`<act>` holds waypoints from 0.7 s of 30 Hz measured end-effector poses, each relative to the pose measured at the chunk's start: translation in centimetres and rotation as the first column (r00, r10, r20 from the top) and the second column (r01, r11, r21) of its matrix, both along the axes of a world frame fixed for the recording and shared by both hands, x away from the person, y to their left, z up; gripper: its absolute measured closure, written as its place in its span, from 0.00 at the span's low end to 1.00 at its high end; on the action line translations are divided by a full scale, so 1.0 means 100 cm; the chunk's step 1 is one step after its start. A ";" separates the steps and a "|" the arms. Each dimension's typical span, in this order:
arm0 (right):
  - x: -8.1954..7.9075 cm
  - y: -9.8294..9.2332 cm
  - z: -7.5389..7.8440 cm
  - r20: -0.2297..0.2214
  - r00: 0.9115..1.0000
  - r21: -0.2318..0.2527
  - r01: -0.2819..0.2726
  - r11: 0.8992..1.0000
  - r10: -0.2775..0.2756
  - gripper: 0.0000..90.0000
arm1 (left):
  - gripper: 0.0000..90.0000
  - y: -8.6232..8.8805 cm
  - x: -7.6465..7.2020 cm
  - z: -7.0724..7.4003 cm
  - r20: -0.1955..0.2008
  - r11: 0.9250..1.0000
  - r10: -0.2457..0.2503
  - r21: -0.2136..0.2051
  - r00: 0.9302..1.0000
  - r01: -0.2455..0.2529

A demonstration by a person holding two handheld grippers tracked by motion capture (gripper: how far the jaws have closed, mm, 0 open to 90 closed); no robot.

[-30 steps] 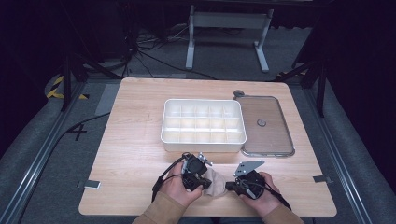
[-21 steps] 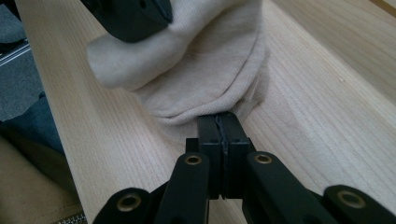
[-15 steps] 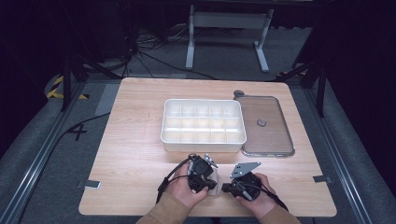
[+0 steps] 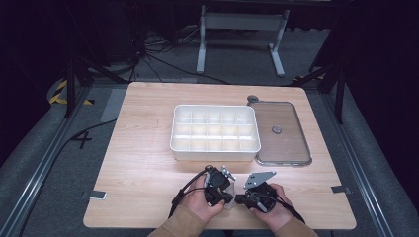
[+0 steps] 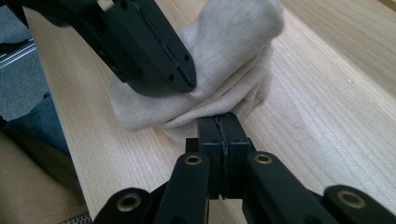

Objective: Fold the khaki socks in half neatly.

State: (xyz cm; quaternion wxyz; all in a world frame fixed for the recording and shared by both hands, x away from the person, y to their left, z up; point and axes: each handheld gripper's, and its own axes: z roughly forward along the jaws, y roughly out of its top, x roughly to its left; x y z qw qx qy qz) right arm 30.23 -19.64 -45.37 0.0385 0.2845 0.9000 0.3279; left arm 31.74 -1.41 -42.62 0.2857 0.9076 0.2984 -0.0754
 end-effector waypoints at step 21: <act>0.007 0.007 0.031 0.113 0.993 0.141 0.010 0.990 -0.026 1.00 | 0.99 0.000 0.000 -0.003 -0.003 1.000 0.008 -0.003 1.000 -0.008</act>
